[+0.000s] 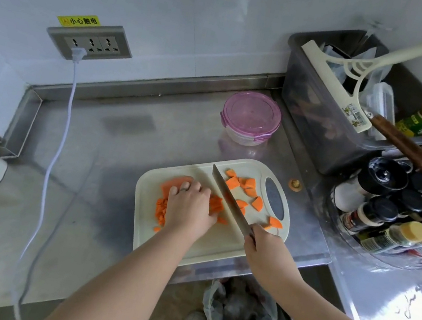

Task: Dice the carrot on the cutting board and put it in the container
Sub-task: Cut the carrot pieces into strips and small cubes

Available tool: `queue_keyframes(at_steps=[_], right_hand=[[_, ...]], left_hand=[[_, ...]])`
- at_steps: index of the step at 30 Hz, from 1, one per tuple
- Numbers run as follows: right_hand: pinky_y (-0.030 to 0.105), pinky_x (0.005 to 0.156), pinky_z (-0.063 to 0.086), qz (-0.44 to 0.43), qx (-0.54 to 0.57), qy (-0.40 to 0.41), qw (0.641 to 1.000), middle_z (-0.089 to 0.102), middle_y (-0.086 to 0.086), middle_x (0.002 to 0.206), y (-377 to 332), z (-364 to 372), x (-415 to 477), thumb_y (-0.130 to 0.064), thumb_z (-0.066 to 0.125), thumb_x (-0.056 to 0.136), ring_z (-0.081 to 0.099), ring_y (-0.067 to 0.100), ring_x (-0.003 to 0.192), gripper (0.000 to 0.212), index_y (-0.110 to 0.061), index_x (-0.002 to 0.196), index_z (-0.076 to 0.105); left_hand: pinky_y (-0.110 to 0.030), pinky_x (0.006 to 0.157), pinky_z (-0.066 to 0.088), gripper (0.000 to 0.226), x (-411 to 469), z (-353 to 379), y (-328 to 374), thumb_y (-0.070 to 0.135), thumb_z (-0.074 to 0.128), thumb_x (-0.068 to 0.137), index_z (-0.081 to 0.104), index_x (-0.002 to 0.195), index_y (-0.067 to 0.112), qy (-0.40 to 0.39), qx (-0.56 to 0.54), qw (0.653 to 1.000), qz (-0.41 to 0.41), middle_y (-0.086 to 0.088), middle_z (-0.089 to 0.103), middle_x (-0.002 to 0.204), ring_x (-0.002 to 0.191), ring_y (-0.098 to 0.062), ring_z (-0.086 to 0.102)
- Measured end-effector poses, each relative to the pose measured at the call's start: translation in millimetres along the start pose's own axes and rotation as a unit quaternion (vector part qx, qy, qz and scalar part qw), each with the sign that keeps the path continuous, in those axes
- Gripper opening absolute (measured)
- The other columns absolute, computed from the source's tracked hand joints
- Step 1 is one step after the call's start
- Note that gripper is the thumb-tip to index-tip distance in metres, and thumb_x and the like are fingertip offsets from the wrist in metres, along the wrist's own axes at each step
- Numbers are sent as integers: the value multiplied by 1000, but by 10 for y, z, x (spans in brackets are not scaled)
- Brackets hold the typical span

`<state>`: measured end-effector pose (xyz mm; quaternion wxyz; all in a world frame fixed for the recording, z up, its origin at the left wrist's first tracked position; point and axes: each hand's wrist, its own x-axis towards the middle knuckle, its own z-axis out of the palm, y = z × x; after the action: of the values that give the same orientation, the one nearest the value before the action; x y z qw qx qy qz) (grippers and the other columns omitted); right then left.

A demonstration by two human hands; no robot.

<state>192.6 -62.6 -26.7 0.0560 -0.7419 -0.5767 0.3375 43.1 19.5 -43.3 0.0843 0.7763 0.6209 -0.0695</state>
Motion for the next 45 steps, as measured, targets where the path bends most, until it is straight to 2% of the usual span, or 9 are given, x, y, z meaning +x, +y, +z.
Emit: queue_keyframes(at_steps=[3, 7, 11, 20, 26, 29, 32, 37, 45], right_hand=[[25, 58, 47, 6, -5, -9, 1000, 59, 1, 81, -1, 39, 24, -24, 33, 103, 58, 15, 68, 23, -15, 104, 54], [19, 53, 40, 0, -17, -20, 1000, 58, -2, 81, 0, 71, 33, -25, 31, 104, 58, 11, 67, 26, -16, 111, 54], [15, 52, 37, -7, -20, -27, 999, 56, -5, 82, -12, 81, 23, -26, 31, 105, 57, 8, 67, 26, -18, 118, 53], [14, 50, 36, -7, -24, -26, 999, 57, -5, 83, -9, 74, 34, -27, 32, 105, 58, 8, 67, 27, -20, 120, 52], [17, 56, 48, -10, -23, -35, 999, 60, -4, 88, -5, 86, 32, -28, 34, 104, 62, 10, 71, 25, -21, 118, 53], [21, 56, 45, -14, -29, -17, 999, 59, -2, 83, -3, 60, 29, -27, 32, 104, 60, 12, 69, 25, -18, 111, 54], [31, 60, 51, -32, -36, 11, 999, 60, 0, 80, 5, 28, -15, -26, 33, 103, 61, 18, 68, 24, -15, 106, 54], [30, 63, 52, -61, -60, -3, 996, 62, -2, 84, -21, 7, -104, -28, 31, 104, 61, 16, 68, 24, -20, 114, 51], [32, 70, 58, -51, -71, -12, 996, 63, -3, 89, -34, 0, -105, -29, 32, 104, 64, 14, 73, 26, -21, 120, 51]], left_hand=[[-37, 93, 30, 41, -2, 20, -63, 47, 55, 88, 54, 123, 28, -12, -21, 1000, 9, 4, 56, 123, 122, -22, 43], [-35, 90, 31, 34, 25, 40, -107, 39, 57, 90, 57, 121, 28, -10, -43, 999, 14, 7, 63, 116, 118, -20, 48], [-35, 88, 32, 31, 56, 67, -95, 41, 60, 88, 60, 115, 26, 0, -55, 998, 4, 7, 65, 111, 112, -19, 53], [-36, 90, 32, 38, 38, 101, -74, 53, 59, 82, 59, 110, 27, 16, -88, 995, -33, 9, 66, 108, 111, -18, 53], [-35, 87, 33, 32, -15, 99, -30, 50, 58, 84, 61, 107, 27, 35, -74, 995, -49, 8, 66, 106, 109, -18, 53], [-36, 88, 32, 34, -51, 86, -15, 52, 57, 84, 60, 107, 27, 42, -71, 995, -57, 7, 64, 108, 111, -19, 51], [-36, 93, 30, 48, -73, 86, -36, 61, 54, 82, 57, 116, 27, 27, -54, 996, -64, 5, 58, 117, 116, -22, 46], [-37, 99, 29, 47, -101, 67, -54, 59, 53, 83, 60, 117, 27, 26, -58, 996, -65, 4, 55, 123, 120, -24, 43], [-39, 101, 29, 48, -106, 41, -21, 59, 53, 83, 60, 115, 23, 16, -52, 996, -71, 2, 56, 124, 123, -25, 44]])
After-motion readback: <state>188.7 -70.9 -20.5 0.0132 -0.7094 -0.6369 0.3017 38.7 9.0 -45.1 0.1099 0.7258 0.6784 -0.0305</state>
